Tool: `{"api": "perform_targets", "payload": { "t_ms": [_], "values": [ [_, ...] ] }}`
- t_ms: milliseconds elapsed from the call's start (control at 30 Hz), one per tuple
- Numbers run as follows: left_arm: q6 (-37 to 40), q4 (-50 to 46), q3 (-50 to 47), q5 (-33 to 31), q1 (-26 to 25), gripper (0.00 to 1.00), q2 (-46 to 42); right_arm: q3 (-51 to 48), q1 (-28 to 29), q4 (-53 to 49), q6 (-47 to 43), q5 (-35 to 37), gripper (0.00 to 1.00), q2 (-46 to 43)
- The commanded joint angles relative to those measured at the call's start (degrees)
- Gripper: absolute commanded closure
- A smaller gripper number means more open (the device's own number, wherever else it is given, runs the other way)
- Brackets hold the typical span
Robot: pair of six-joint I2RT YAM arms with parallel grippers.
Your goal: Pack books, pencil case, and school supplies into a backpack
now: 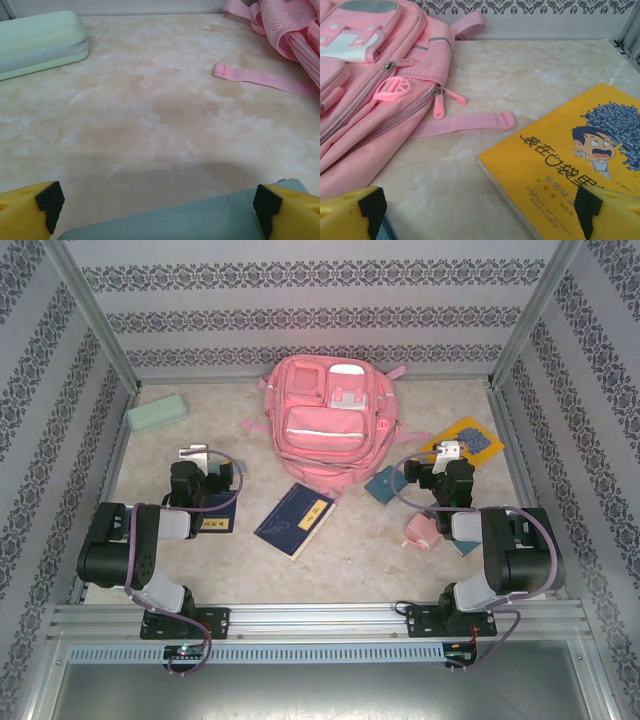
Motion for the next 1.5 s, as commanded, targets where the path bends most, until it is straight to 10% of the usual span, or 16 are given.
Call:
{"api": "perform_targets", "payload": {
  "t_ms": [0, 800, 1200, 1467],
  "values": [
    [0.75, 0.83, -0.06, 0.72, 0.18, 0.00, 0.05, 0.71, -0.10, 0.82, 0.50, -0.71, 0.02, 0.05],
    [0.77, -0.53, 0.51, 1.07, 0.25, 0.00, -0.43, 0.74, -0.37, 0.91, 0.63, -1.16, 0.02, 0.03],
    [-16.50, -57.31, 33.83, -12.06, 0.25, 0.00, -11.06, 3.49, -0.37, -14.27, 3.82, 5.52, 0.02, -14.06],
    [-29.66, -71.77, 46.48, 3.78, -0.45, 0.00, -7.30, 15.48, -3.08, -27.70, 25.38, 3.84, 0.02, -17.16]
  ]
}}
